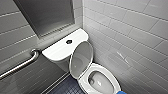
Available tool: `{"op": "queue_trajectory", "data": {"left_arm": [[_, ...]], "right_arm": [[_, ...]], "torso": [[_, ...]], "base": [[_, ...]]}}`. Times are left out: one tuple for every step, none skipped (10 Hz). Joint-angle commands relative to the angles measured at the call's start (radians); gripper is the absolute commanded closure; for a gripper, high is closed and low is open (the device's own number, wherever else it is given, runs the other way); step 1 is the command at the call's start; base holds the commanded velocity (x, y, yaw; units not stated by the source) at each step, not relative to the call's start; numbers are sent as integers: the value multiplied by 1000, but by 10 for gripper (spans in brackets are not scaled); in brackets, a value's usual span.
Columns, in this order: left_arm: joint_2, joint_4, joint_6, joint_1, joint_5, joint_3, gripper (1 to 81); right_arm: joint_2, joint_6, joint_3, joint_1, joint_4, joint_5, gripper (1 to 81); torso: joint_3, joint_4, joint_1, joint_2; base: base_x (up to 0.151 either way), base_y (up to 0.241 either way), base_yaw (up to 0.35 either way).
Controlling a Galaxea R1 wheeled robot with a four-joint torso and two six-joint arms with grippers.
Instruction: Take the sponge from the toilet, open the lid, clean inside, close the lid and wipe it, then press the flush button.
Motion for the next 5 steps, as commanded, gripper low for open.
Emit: {"op": "queue_trajectory", "data": {"left_arm": [[-8,12,4,41,36,6,10],[-17,7,2,41,35,6,10],[-27,6,-1,38,32,9,10],[-40,6,-1,36,7,9,10],[-50,6,-3,29,-25,6,10]], "right_arm": [[-121,-4,45,7,-12,-88,811],[-163,-8,33,-31,-35,-127,811],[-189,-8,9,-79,-102,-188,811],[-184,-8,-24,-137,-147,-234,811],[-151,-14,-50,-209,-185,-248,811]], "torso": [[0,0,0,0],[0,0,0,0],[0,0,0,0],[0,0,0,0],[0,0,0,0]], "base": [[0,0,0],[0,0,0],[0,0,0],[0,0,0],[0,0,0]]}}
